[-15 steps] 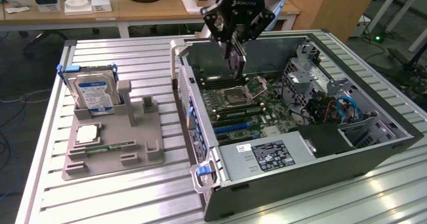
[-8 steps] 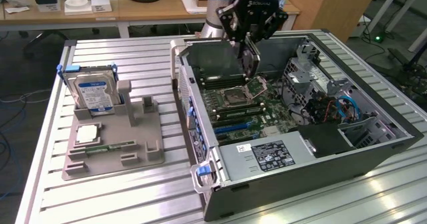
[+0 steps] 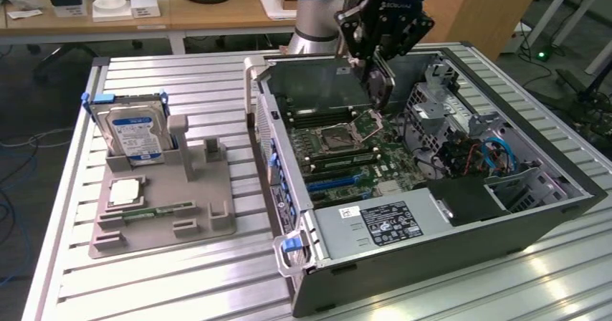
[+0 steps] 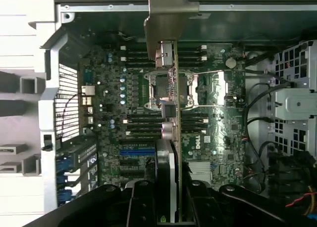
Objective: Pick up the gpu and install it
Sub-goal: 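Pick up the gpu and move the gpu toward the slot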
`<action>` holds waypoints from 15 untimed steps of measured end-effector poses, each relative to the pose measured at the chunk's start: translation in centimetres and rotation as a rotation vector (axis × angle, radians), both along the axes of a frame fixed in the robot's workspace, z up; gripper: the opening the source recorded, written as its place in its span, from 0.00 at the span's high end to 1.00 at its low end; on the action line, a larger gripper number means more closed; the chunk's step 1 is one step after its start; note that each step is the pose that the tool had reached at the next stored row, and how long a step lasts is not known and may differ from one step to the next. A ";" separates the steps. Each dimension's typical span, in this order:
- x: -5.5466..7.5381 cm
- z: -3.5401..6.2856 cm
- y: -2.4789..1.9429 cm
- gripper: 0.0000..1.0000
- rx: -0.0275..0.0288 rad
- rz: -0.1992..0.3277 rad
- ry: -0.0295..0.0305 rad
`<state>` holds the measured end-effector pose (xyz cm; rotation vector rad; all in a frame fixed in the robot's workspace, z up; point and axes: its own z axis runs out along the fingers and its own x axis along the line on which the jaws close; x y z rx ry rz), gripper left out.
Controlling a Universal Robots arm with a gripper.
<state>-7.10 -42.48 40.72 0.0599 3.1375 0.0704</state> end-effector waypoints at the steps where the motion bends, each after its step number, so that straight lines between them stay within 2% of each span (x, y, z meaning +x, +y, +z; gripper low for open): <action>1: 0.4 -0.01 0.00 0.72 0.0000 0.000 0.0000; 7: 3.0 -0.13 0.00 0.72 0.0001 0.000 0.0000; 15: 3.1 -0.14 0.00 0.72 0.0000 0.000 0.0000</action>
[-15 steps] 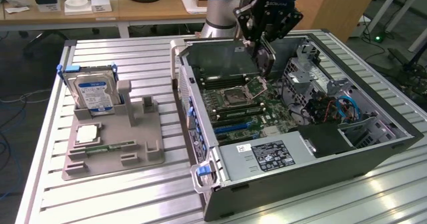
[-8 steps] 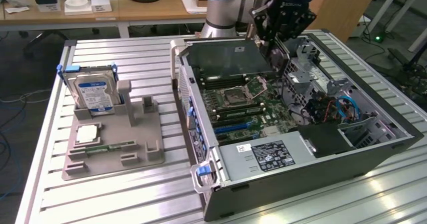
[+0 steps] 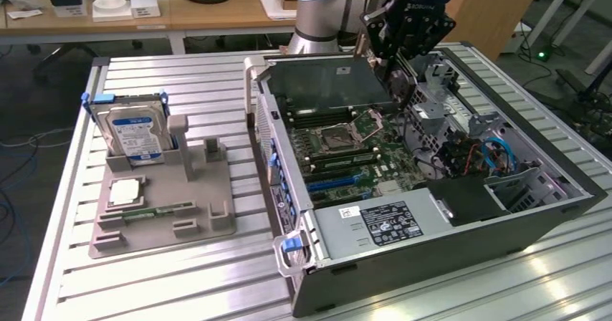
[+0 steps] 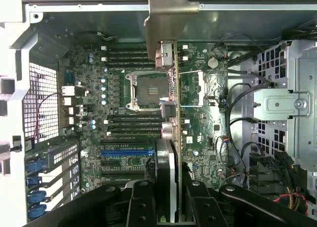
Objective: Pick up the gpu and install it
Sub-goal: 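Pick up the gpu and move the gpu toward the slot, then insert the gpu into the slot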
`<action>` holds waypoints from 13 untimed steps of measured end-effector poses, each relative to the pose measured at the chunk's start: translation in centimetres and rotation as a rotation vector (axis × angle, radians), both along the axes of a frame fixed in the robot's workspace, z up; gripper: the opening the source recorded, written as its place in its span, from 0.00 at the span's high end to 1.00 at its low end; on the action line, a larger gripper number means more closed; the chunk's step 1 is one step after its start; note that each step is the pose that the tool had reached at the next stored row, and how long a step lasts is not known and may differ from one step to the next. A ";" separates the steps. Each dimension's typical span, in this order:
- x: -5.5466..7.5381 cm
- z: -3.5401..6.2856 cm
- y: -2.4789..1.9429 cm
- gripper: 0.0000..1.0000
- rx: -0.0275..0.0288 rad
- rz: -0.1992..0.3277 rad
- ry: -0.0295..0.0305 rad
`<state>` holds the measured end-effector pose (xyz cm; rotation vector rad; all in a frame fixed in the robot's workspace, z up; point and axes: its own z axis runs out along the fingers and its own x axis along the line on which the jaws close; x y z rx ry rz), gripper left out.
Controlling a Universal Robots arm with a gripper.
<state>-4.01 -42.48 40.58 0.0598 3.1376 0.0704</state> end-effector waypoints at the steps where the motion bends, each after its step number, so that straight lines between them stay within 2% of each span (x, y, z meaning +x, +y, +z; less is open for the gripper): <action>1: 0.0 0.00 0.00 0.72 0.0000 0.000 0.0000; 9: 0.0 0.00 0.00 0.72 0.0000 0.004 0.0000; 13: 0.0 0.00 0.00 0.72 0.0008 0.046 -0.0001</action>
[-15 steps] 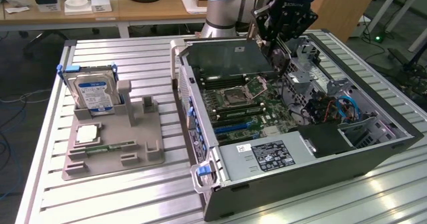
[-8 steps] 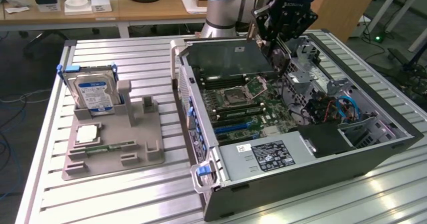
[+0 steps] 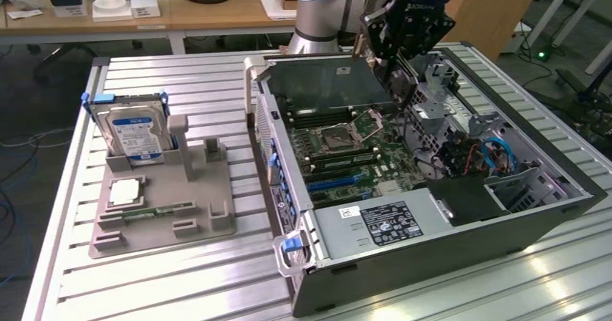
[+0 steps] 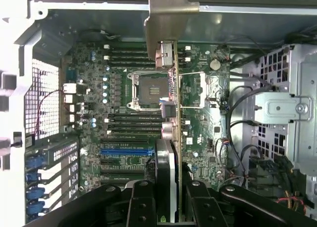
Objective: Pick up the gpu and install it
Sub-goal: 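Insert the gpu into the slot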
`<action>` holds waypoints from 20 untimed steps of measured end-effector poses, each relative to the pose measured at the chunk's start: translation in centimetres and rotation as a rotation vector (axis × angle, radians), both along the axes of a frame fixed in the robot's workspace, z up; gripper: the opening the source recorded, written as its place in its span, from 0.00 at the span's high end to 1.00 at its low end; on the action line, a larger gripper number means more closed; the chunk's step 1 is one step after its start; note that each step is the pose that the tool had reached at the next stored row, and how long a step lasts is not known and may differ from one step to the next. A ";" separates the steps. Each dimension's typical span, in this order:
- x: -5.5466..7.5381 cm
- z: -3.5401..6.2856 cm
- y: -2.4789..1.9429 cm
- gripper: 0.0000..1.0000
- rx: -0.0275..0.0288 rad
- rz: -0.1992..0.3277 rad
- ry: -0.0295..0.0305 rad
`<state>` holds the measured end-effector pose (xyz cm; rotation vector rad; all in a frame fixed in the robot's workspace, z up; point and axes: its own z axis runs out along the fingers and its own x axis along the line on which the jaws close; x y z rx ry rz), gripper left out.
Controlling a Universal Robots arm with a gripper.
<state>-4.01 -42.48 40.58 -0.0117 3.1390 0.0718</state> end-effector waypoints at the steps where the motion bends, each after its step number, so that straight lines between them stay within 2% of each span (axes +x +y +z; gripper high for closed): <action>1: 0.0 0.00 0.00 0.72 0.0000 0.013 -0.0001; 20: 0.0 0.01 -0.05 0.72 -0.0001 0.244 0.0001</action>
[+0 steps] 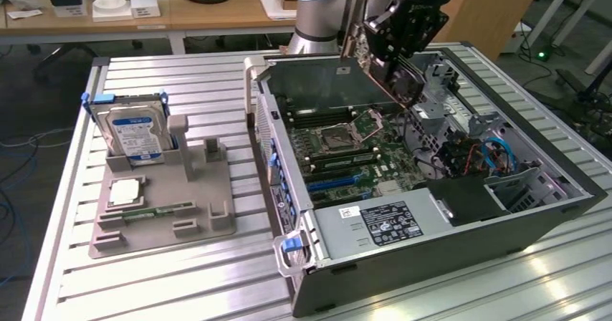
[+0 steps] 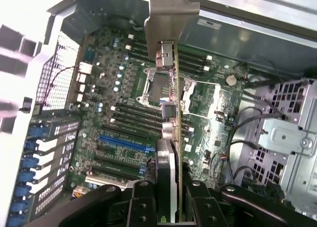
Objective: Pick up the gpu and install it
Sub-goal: 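Insert the gpu into the slot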
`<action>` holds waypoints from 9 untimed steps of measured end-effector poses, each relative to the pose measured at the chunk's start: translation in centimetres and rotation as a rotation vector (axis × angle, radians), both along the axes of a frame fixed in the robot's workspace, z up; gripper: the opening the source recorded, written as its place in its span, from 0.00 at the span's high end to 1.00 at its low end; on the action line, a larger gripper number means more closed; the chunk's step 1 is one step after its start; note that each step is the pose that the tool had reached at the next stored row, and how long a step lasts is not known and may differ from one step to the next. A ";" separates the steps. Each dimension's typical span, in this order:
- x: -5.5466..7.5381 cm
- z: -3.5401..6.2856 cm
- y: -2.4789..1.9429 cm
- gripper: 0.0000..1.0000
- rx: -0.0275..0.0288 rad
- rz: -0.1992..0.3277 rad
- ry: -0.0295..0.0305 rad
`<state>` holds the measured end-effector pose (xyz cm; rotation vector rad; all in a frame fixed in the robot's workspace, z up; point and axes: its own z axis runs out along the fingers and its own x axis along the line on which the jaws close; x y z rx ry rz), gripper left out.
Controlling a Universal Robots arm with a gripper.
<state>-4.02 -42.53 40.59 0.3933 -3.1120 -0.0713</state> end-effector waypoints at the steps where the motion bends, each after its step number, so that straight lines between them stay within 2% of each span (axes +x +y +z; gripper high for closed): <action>1: 0.0 -0.01 0.00 0.72 0.0002 0.014 0.0000; 9: 0.0 -0.02 0.00 0.72 0.0002 0.136 -0.0001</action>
